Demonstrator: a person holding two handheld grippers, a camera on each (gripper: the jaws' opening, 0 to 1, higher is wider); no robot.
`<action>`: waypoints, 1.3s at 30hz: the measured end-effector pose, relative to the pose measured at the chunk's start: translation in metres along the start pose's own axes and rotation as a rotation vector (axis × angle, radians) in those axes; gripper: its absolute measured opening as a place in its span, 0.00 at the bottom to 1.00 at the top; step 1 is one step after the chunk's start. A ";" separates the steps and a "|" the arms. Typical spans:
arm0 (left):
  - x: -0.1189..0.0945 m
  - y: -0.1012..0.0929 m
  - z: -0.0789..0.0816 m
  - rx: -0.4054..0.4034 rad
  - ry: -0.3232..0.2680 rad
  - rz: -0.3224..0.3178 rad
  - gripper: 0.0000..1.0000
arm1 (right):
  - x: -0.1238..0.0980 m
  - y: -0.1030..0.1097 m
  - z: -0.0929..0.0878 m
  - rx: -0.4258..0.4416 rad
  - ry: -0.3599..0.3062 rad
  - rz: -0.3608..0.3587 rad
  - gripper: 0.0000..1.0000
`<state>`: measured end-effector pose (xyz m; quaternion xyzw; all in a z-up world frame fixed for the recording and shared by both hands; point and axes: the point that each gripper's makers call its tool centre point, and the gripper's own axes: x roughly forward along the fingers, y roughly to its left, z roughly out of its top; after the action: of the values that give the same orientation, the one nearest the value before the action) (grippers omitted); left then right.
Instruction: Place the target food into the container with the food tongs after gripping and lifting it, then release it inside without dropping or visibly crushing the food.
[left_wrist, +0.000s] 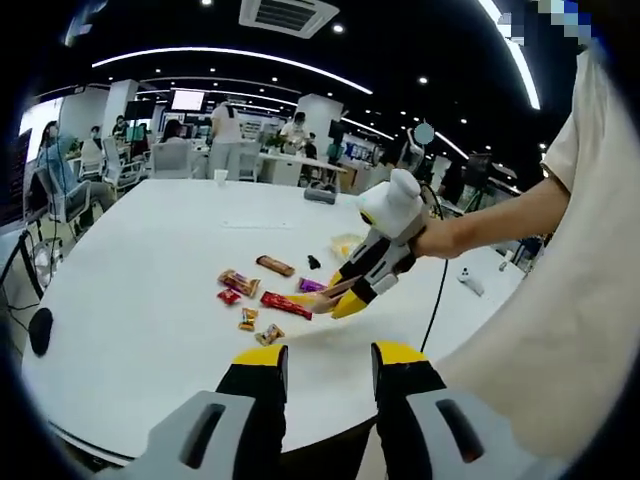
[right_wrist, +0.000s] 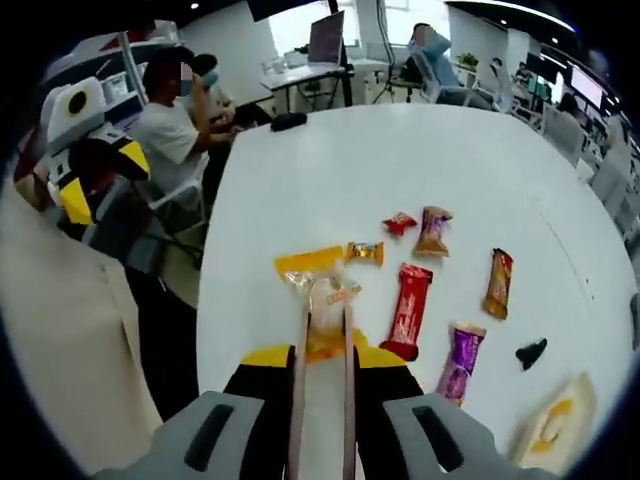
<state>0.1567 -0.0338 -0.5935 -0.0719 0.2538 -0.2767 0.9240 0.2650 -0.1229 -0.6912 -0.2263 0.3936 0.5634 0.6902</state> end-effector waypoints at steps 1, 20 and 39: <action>0.000 0.000 0.000 0.001 0.001 -0.001 0.33 | 0.000 0.000 0.000 0.002 -0.003 -0.001 0.21; -0.010 -0.005 -0.005 0.000 0.013 -0.009 0.37 | -0.009 -0.005 0.023 0.060 -0.086 -0.030 0.21; -0.004 -0.011 -0.004 0.019 0.024 -0.043 0.36 | -0.034 -0.037 0.024 0.201 -0.182 -0.126 0.22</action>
<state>0.1463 -0.0402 -0.5921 -0.0654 0.2606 -0.2999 0.9153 0.3050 -0.1347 -0.6552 -0.1285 0.3688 0.4948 0.7763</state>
